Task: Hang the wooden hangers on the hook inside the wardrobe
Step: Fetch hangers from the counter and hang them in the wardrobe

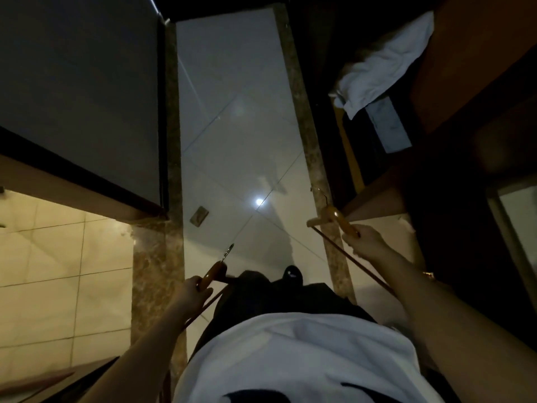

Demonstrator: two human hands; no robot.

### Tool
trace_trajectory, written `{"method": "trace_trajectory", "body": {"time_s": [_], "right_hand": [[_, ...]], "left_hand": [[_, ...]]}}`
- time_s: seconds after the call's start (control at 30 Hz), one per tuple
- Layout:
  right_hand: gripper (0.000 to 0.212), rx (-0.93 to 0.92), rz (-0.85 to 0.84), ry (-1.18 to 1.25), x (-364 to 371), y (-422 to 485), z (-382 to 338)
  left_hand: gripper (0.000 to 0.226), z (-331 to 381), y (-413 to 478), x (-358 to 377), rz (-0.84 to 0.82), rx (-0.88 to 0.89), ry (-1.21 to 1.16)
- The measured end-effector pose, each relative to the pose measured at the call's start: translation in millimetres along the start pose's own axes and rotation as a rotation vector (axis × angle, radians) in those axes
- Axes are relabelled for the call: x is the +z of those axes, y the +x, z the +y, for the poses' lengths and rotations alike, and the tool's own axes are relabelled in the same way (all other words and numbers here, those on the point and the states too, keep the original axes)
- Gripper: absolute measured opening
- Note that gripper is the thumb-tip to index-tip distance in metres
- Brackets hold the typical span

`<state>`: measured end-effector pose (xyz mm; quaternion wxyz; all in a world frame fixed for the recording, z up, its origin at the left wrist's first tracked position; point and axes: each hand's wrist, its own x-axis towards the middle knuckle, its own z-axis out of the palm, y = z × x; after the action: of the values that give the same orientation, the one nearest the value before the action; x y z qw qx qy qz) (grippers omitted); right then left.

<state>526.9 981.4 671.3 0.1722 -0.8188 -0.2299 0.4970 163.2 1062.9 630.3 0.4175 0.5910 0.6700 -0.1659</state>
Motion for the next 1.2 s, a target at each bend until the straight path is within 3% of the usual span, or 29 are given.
{"method": "trace_trajectory", "body": {"time_s": [0.27, 0.53, 0.67, 0.8, 0.93, 1.1, 1.2], "right_hand": [[0.025, -0.013, -0.017, 0.043, -33.1, 60.1, -37.3], [0.028, 0.306, 0.013, 0.060, -46.0, 99.6, -3.2], [0.026, 0.417, 0.055, 0.067, -52.8, 117.8, -19.0], [0.026, 0.359, 0.050, 0.086, -66.1, 148.4, -72.4], [0.014, 0.210, 0.032, 0.150, -88.4, 171.7, -149.2], [0.019, 0.112, 0.019, 0.268, -134.1, 213.5, -233.8], [0.033, 0.068, 0.035, 0.240, -152.7, 248.7, -253.8]], "left_hand": [[0.033, 73.2, 45.5, -27.0, 0.002, 0.035, -0.037], [0.028, 194.3, 131.7, -88.1, -0.006, 0.277, -0.011], [0.030, 244.7, 174.5, -126.7, -0.042, 0.375, 0.032], [0.032, 273.3, 201.8, -154.6, -0.066, 0.399, 0.026], [0.030, 270.4, 219.5, -170.6, -0.079, 0.325, 0.011], [0.028, 269.6, 243.6, -188.2, -0.095, 0.216, 0.082], [0.029, 277.8, 258.0, -196.7, -0.099, 0.163, 0.099]]}}
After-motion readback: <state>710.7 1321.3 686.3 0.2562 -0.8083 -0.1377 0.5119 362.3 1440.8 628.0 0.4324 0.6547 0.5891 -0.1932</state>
